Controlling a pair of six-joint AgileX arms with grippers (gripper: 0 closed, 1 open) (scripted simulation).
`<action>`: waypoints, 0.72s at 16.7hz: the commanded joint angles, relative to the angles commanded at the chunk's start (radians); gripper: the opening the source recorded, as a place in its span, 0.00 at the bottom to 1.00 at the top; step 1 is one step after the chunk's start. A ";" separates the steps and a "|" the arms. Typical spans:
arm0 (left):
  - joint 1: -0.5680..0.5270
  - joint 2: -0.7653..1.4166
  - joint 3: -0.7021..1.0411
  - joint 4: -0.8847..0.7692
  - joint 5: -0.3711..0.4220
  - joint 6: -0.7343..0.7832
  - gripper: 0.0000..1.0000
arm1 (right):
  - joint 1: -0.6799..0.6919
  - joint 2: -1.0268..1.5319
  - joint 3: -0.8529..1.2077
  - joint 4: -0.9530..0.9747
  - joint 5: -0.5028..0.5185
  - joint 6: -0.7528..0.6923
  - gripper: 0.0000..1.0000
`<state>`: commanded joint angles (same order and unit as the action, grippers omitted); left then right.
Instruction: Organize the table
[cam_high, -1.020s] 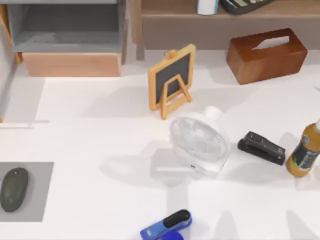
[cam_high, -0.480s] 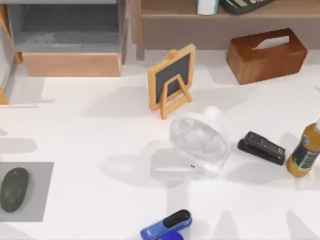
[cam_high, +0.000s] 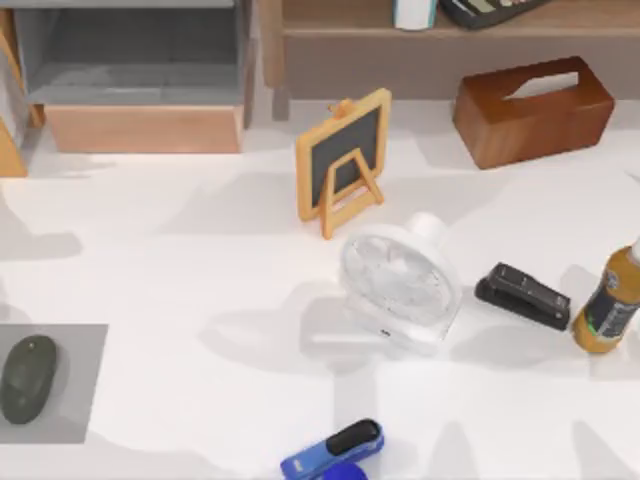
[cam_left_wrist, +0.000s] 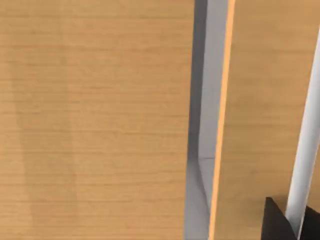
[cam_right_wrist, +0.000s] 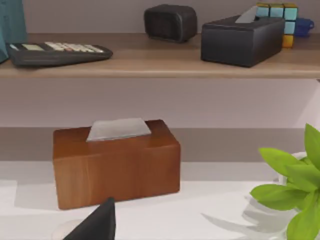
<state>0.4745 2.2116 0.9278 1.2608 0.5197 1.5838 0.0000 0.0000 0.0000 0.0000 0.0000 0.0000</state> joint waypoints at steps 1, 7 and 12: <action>-0.010 0.012 0.027 -0.017 -0.012 -0.002 0.00 | 0.000 0.000 0.000 0.000 0.000 0.000 1.00; -0.016 0.021 0.046 -0.037 -0.023 -0.008 0.00 | 0.000 0.000 0.000 0.000 0.000 0.000 1.00; -0.049 0.090 0.181 -0.107 -0.052 -0.006 0.00 | 0.000 0.000 0.000 0.000 0.000 0.000 1.00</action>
<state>0.4251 2.3012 1.1087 1.1534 0.4677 1.5781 0.0000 0.0000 0.0000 0.0000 0.0000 0.0000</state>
